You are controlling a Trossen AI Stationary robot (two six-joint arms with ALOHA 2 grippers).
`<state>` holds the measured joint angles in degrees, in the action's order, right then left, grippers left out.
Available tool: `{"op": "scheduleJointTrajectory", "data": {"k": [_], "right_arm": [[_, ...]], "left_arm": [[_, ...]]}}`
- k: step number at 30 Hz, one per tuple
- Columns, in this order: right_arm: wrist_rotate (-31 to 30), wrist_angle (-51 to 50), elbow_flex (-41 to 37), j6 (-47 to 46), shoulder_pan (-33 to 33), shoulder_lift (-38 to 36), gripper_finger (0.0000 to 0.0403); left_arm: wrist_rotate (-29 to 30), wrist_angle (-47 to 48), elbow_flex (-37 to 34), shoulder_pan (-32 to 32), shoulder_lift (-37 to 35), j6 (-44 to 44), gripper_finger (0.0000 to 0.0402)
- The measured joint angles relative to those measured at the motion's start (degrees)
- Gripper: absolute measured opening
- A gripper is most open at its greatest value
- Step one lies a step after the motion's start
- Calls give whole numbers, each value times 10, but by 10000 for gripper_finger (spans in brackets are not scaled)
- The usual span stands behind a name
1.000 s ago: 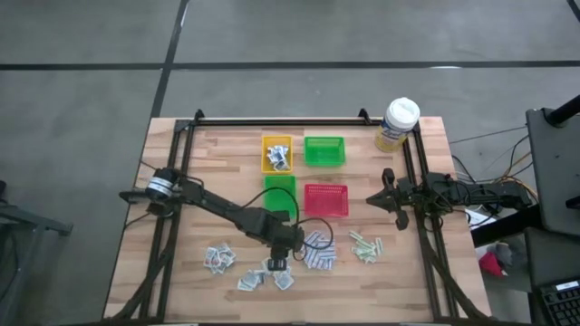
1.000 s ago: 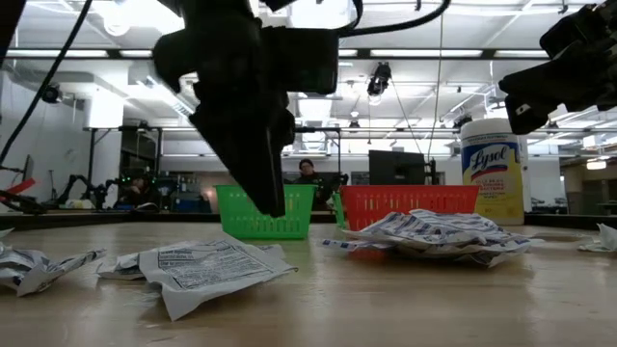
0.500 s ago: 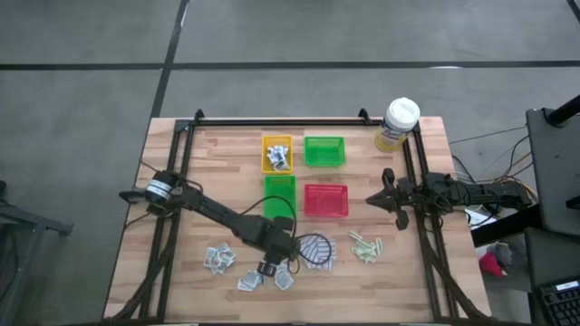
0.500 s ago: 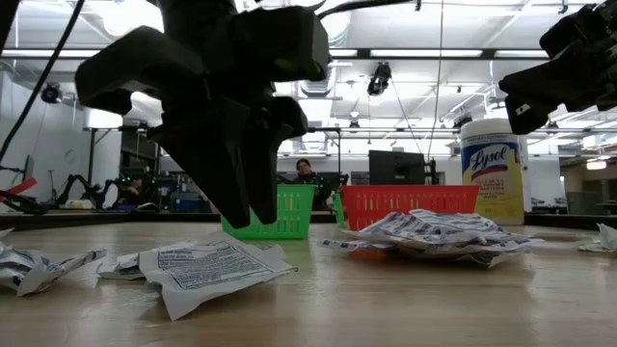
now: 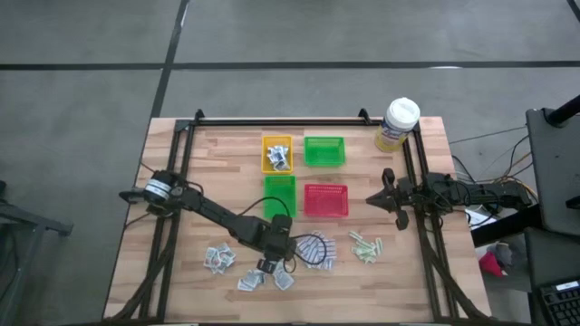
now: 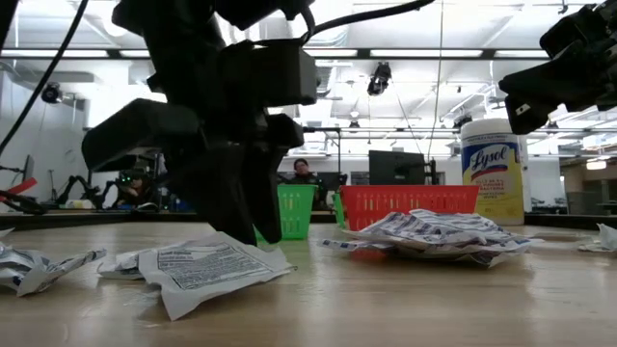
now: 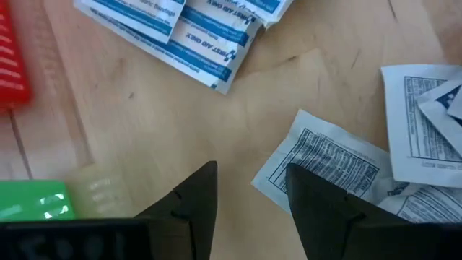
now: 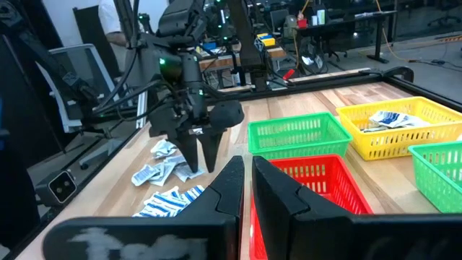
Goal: Pick & Place First Aid Supplies
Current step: Put the blue alcohol pad into the yellow bin
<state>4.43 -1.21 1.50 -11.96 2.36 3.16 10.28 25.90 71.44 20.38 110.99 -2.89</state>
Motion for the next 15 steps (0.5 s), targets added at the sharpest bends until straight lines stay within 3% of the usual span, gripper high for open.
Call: {"op": "scheduleJointTrajectory", "data": {"k": [7,15], "right_arm": [[0,0,0,0,0,0,28],[0,0,0,0,0,0,28]], "left_arm": [[65,19,-2,-4,-4,-19,161],[65,59,8,-4,-25,-11,161]]}}
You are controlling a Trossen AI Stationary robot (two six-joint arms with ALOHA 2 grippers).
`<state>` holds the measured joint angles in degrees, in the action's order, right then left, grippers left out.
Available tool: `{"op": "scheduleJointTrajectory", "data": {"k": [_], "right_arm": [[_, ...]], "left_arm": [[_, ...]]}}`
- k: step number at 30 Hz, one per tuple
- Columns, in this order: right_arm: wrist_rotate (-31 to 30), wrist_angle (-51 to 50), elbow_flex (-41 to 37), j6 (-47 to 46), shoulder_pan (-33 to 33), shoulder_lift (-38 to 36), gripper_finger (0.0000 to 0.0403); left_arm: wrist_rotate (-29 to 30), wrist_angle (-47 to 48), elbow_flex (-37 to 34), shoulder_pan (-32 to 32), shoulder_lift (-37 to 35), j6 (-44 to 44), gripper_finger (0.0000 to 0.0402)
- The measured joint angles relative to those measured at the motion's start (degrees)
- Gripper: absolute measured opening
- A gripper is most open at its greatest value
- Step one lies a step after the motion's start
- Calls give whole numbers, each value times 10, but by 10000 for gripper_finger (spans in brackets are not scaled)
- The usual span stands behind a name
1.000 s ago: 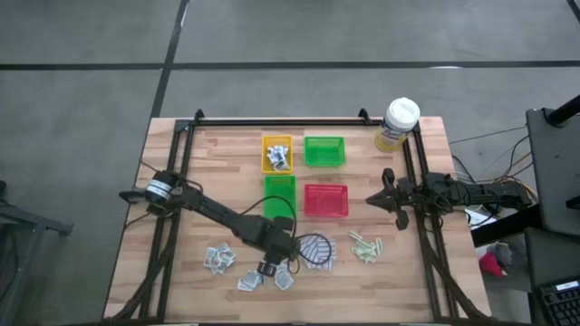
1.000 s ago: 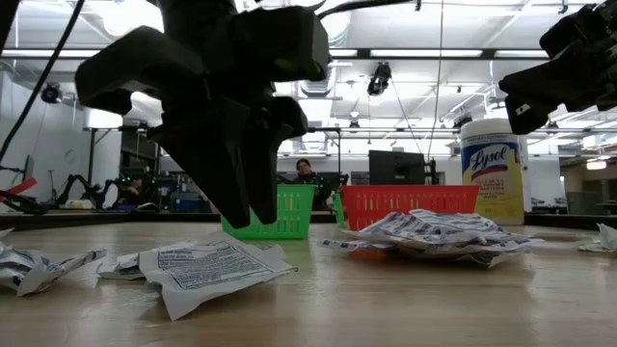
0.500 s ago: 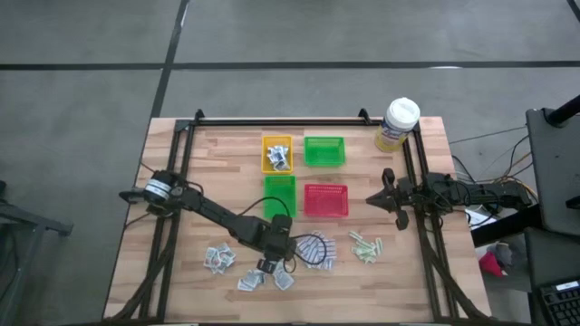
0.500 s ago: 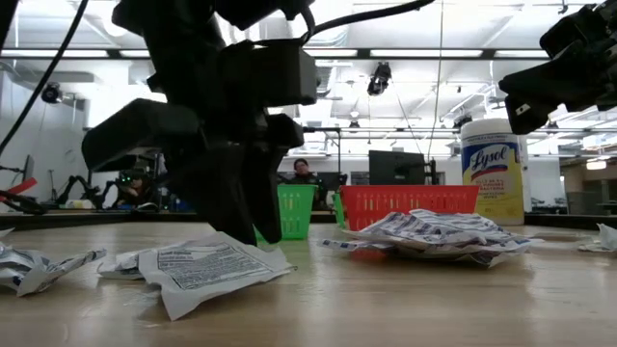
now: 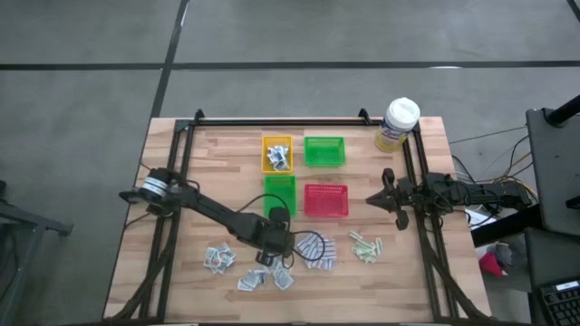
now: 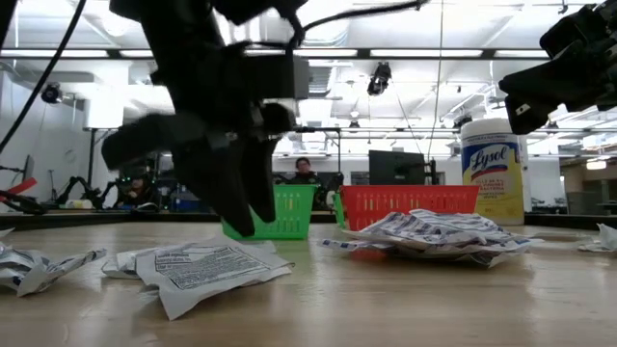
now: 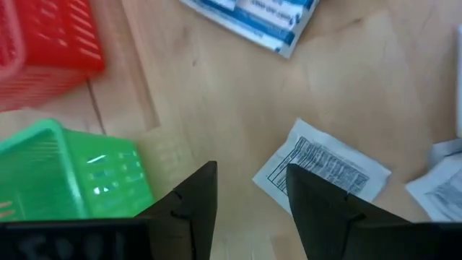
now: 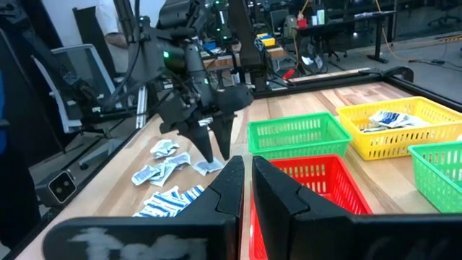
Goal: Pick & Place First Aid Supplies
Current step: Put the blue alcohol pad into the yellow bin
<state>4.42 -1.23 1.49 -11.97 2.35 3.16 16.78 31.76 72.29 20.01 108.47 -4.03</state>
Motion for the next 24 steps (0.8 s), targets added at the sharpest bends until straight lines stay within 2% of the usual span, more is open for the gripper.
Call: {"op": "scheduleJointTrajectory", "data": {"k": [10,18,24], "right_arm": [[0,0,0,0,0,0,28],[0,0,0,0,0,0,28],[0,0,0,0,0,0,28]], "left_arm": [[-22,10,18,4,-1,-3,161],[-62,1,3,5,-1,-72,161],[-58,-13,-8,5,-1,-86,161]]}}
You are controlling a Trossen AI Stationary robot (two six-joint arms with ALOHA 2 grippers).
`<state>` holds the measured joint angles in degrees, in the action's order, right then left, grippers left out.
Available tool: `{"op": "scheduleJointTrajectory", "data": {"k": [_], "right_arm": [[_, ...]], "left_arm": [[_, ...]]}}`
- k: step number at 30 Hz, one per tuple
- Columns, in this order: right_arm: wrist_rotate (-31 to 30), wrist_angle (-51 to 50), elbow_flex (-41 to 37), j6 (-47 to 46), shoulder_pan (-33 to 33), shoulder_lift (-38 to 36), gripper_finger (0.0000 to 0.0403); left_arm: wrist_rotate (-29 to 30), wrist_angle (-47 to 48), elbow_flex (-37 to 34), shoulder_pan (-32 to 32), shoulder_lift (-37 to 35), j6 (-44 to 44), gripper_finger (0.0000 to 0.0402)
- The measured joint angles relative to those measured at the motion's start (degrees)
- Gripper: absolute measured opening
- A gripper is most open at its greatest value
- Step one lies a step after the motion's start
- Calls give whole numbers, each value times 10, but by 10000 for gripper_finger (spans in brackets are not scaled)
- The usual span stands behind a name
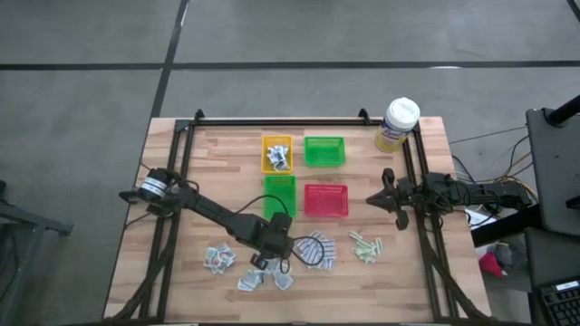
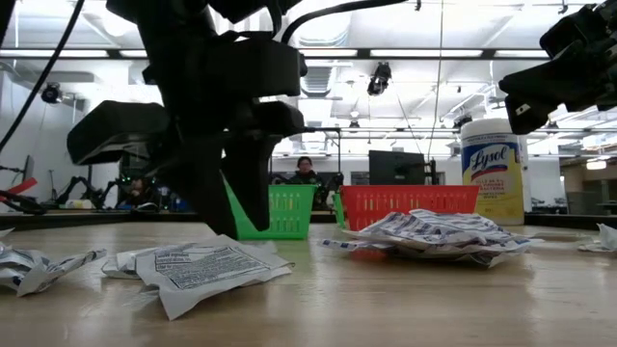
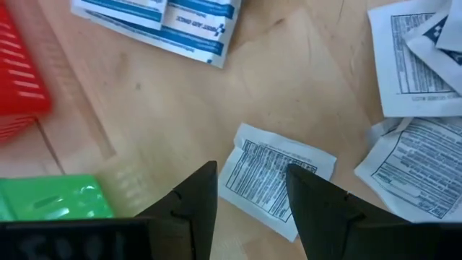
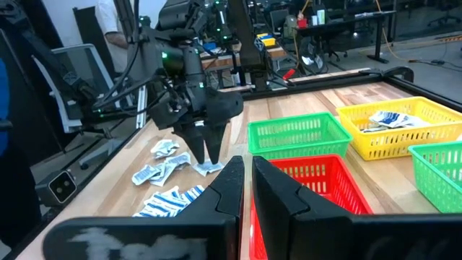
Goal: Pick & Place First Aid Supplies
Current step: Put the blue alcohol pad into the yellow bin
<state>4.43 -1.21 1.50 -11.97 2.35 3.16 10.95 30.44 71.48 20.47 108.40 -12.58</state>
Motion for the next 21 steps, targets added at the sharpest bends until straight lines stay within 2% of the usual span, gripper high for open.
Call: {"op": "scheduleJointTrajectory", "data": {"k": [11,21], "right_arm": [[0,0,0,0,0,0,28],[0,0,0,0,0,0,28]], "left_arm": [[3,30,28,0,0,-16,161],[-7,-18,4,-8,7,-73,160]]}}
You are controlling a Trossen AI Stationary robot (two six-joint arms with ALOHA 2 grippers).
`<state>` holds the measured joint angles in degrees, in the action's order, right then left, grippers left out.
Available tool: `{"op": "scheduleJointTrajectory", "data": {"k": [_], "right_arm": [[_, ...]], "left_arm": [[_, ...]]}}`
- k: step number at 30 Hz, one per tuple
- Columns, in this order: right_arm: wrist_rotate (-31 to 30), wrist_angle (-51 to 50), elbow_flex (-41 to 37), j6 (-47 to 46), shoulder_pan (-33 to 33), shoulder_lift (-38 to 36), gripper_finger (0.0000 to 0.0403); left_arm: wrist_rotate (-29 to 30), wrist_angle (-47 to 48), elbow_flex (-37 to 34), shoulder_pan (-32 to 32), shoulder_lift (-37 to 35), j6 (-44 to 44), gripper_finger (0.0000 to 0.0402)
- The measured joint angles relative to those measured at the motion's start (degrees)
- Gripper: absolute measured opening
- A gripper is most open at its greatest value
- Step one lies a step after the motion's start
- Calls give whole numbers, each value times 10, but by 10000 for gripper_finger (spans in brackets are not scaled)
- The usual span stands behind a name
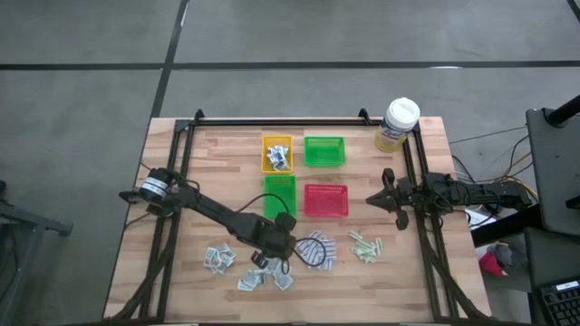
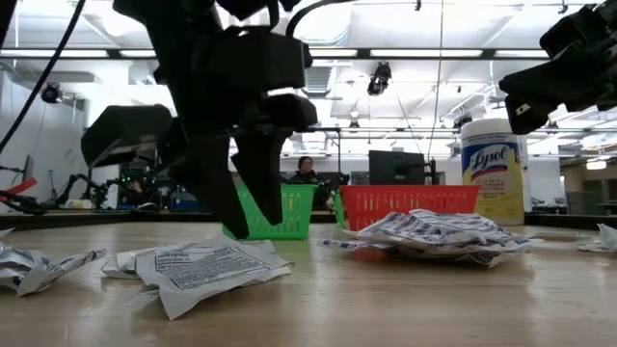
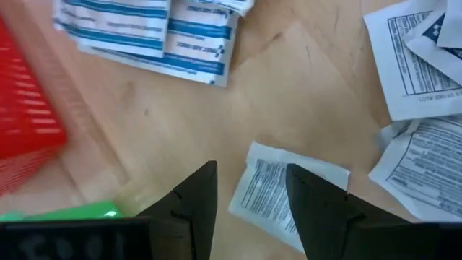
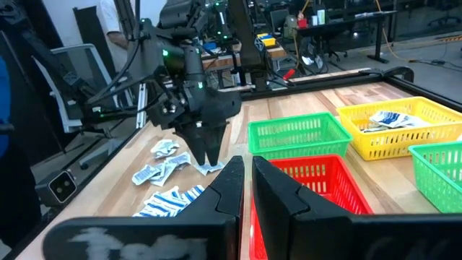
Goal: Pick & Place First Aid Supplies
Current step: Put the blue alcohol pad into the yellow bin
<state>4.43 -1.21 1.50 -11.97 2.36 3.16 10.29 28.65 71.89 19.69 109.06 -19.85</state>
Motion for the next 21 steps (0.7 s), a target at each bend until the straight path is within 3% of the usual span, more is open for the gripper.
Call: {"op": "scheduleJointTrajectory", "data": {"k": [5,16,21], "right_arm": [[0,0,0,0,0,0,28],[0,0,0,0,0,0,28],[0,0,0,0,0,0,28]], "left_arm": [[-18,-17,-6,-1,20,0,137],[-43,-14,-7,0,24,3,17],[-44,-16,-8,0,24,4,5]]}}
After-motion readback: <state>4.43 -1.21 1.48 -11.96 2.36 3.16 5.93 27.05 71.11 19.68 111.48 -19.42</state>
